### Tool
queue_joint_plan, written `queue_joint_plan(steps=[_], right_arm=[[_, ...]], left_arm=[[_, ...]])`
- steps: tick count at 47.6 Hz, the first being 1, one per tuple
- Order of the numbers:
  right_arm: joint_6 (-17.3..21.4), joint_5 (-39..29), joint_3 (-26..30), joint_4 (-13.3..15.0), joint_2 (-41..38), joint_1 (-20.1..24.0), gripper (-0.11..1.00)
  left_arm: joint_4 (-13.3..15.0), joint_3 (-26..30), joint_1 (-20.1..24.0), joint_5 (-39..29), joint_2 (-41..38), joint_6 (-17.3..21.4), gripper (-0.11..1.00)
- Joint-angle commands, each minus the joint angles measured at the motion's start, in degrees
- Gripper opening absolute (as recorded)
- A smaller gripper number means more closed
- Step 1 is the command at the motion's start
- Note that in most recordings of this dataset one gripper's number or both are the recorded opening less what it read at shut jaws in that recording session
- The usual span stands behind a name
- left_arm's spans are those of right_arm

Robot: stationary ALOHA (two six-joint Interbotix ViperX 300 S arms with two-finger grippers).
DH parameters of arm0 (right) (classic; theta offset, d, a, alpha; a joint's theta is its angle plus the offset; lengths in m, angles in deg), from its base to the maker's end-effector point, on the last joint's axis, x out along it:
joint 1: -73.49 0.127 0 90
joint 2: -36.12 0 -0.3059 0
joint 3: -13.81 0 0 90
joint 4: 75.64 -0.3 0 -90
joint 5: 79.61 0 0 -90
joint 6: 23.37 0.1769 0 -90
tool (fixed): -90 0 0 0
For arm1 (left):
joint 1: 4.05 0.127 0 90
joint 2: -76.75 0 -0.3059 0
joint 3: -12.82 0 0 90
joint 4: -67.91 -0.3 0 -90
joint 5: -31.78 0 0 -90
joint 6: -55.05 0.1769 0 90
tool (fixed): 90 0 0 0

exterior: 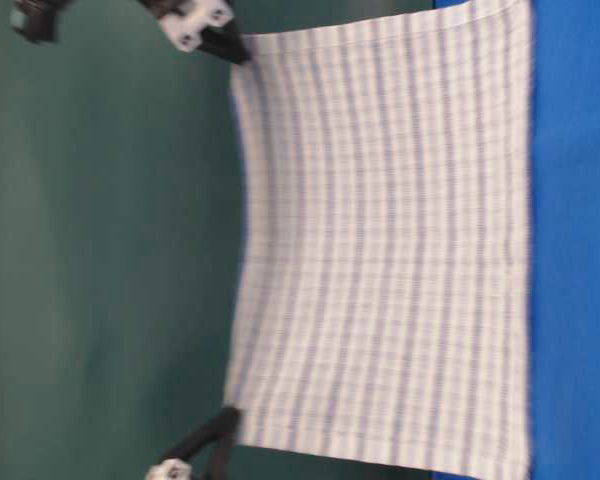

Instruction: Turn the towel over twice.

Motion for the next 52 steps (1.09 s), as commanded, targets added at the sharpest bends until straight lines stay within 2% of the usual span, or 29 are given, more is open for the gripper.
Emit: queue_joint_plan(steps=[1, 11, 19, 26, 29, 37, 45, 52], right_arm=[[0.0, -0.35, 1.41, 0.62, 3.25, 1.32, 0.08], [0.09, -4.83, 0.97, 0.88, 8.26, 8.09, 0.08], [0.97, -13.1, 0.26, 0.62, 9.23, 19.6, 0.08], [3.16, -22.59, 0.0, -0.26, 7.12, 32.78, 0.08], [6.24, -25.66, -0.44, -0.62, 5.8, 37.62, 0.08], [15.91, -28.74, -1.93, -0.88, 2.02, 46.32, 0.08], [24.87, -28.65, -3.52, -0.97, -1.76, 52.38, 0.08], [33.05, -26.19, -4.92, -2.29, -5.89, 56.43, 0.08]], left_arm=[[0.0, 1.85, 0.26, 0.26, 2.64, 0.0, 0.02], [0.0, 0.09, -1.93, 1.23, 6.94, -0.09, 0.02], [0.0, -4.04, -6.86, 3.08, 8.88, -0.09, 0.02], [0.0, -10.37, -11.78, 7.47, 9.67, -0.18, 0.02], [0.0, -13.54, -14.15, 9.67, 9.67, -0.26, 0.02], [0.0, -18.11, -20.3, 10.81, 9.23, -2.81, 0.02], [0.0, -19.95, -28.21, 9.4, 7.29, -4.22, 0.02], [0.09, -20.57, -35.16, 8.88, 4.04, -5.89, 0.02]])
